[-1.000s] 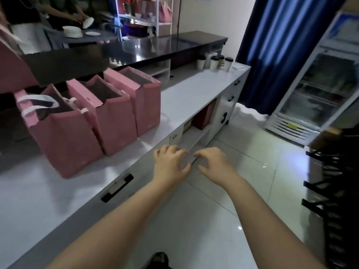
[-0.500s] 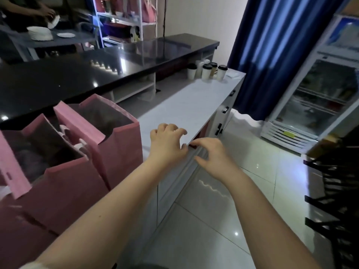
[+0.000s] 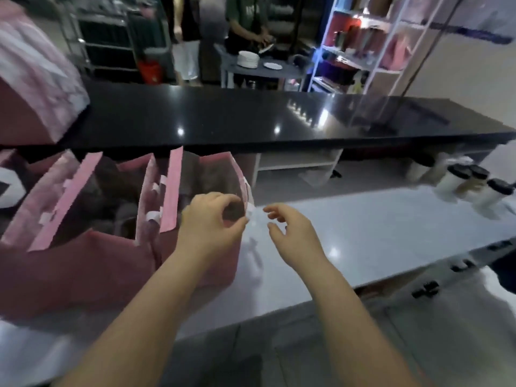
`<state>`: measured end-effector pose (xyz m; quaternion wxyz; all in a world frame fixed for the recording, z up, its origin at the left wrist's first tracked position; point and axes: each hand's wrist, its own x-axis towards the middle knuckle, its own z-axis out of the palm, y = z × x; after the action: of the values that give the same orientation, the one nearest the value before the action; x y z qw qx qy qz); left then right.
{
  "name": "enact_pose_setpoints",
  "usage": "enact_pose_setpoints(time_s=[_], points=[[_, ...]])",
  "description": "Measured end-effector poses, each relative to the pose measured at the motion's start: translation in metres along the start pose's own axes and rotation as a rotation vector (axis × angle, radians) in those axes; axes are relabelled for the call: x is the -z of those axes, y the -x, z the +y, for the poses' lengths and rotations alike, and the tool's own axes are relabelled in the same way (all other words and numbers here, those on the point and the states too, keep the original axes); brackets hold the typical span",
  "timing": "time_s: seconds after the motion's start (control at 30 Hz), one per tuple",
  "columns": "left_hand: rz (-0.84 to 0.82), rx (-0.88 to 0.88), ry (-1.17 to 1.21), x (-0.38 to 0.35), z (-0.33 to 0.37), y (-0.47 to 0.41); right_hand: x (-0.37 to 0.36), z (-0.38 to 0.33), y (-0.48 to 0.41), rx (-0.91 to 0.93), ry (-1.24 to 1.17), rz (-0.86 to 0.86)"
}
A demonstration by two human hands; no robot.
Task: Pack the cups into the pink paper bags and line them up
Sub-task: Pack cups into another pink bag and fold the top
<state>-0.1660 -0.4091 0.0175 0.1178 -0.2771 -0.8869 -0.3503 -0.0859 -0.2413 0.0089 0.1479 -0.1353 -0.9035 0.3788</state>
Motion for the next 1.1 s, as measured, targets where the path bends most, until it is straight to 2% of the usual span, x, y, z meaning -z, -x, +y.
enact_pose_setpoints(time_s=[0.17, 0.33, 0.43, 0.63, 0.8, 0.87, 0.97, 1.03, 1.1], points=[[0.135, 0.101, -0.135, -0.003, 0.003, 0.019, -0.016, -0.006, -0.062, 0.329, 0.193, -0.189], [0.168, 0.173, -0.183, -0.008, 0.011, 0.042, -0.043, -0.014, -0.102, 0.468, 0.473, -0.254], [0.189, 0.148, -0.213, -0.010, 0.014, 0.052, -0.043, -0.006, -0.115, 0.501, 0.490, -0.143], [0.254, -0.029, -0.298, -0.020, 0.010, 0.049, -0.012, 0.036, -0.095, 0.445, 0.307, 0.011], [0.414, -0.013, -0.301, -0.031, 0.015, 0.027, 0.030, 0.072, -0.056, 0.439, 0.284, 0.152], [0.402, -0.017, -0.306, -0.036, 0.017, 0.017, 0.044, 0.079, -0.036, 0.505, 0.293, 0.193], [0.239, 0.052, -0.136, -0.048, 0.018, 0.011, 0.054, 0.092, -0.012, 0.545, 0.341, 0.165], [0.209, 0.131, 0.145, -0.056, 0.022, 0.016, 0.060, 0.105, -0.003, 0.448, 0.329, 0.179], [0.228, 0.261, 0.435, -0.064, 0.026, 0.024, 0.069, 0.117, 0.004, 0.294, 0.219, 0.269]])
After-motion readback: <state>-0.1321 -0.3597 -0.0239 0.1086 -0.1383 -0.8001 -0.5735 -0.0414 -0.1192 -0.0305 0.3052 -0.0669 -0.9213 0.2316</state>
